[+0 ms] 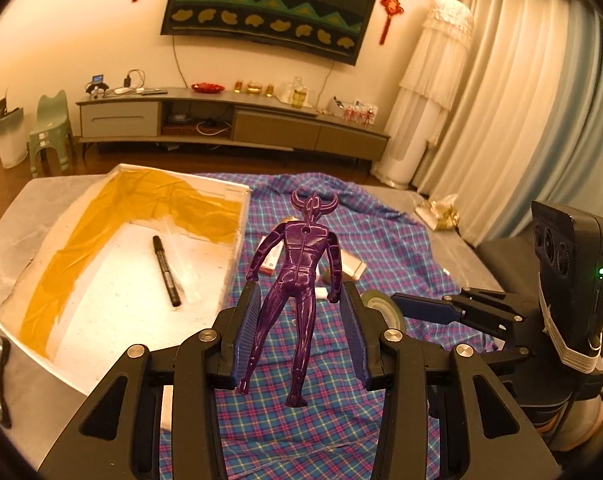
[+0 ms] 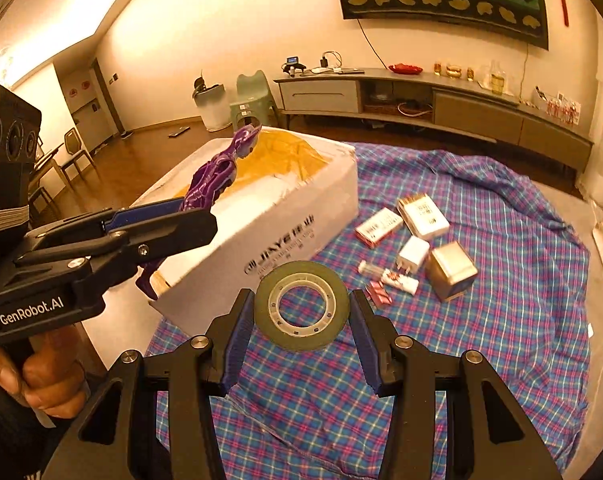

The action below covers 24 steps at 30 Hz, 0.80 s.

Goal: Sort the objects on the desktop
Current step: 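Carry the purple figure and tape roll with both tools over the cardboard box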

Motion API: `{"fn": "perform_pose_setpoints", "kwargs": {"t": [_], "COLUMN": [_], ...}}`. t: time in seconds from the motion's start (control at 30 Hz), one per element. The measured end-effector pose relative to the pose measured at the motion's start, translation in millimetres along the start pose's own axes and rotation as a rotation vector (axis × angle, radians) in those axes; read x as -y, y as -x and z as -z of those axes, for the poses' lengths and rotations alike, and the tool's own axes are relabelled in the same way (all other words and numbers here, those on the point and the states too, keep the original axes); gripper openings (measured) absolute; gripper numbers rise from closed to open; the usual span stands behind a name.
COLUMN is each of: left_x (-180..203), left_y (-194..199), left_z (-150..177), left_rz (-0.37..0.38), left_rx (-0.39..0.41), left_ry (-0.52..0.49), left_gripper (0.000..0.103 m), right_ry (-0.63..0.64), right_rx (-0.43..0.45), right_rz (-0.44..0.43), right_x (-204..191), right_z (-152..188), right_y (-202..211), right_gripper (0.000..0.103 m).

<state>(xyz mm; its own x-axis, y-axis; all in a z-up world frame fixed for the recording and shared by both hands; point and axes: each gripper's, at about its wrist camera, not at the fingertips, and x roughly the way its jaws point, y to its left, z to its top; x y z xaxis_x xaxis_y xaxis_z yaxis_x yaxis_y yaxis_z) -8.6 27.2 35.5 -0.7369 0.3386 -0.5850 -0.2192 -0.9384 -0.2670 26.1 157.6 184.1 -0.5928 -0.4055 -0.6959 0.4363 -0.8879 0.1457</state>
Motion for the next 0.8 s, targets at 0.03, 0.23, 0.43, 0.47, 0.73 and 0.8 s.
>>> {"fn": "perform_pose_setpoints", "kwargs": {"t": [0.03,0.23,0.43,0.47,0.73,0.8], "left_x": [-3,-23,-49,-52,-81,-87], "left_y": [3,18,28,29,37,37], "left_z": [0,-6,-13,-13,-16,-17], "left_rz": [0.0,-0.005,-0.026,-0.03,-0.062,-0.068], "left_rx": [0.005,0.042,0.07,0.073,0.092,0.094], "left_ry": [0.007,0.052,0.109,0.116,0.185,0.199], "left_gripper": [0.042,0.042,0.042,0.042,0.042,0.042], "right_ry": [0.006,0.05,0.093,0.102,0.162,0.174], "right_rx": [0.001,0.014,0.014,0.013,0.004,-0.002], "right_rz": [0.002,-0.002,-0.015,-0.016,-0.024,-0.029], "right_x": [-3,-25,-48,-53,-83,-89], "right_z": [-3,-22,-41,-43,-64,-68], "right_y": [1,4,-2,-4,-20,-24], "right_gripper": [0.049,0.049,0.049,0.049,0.049,0.049]}}
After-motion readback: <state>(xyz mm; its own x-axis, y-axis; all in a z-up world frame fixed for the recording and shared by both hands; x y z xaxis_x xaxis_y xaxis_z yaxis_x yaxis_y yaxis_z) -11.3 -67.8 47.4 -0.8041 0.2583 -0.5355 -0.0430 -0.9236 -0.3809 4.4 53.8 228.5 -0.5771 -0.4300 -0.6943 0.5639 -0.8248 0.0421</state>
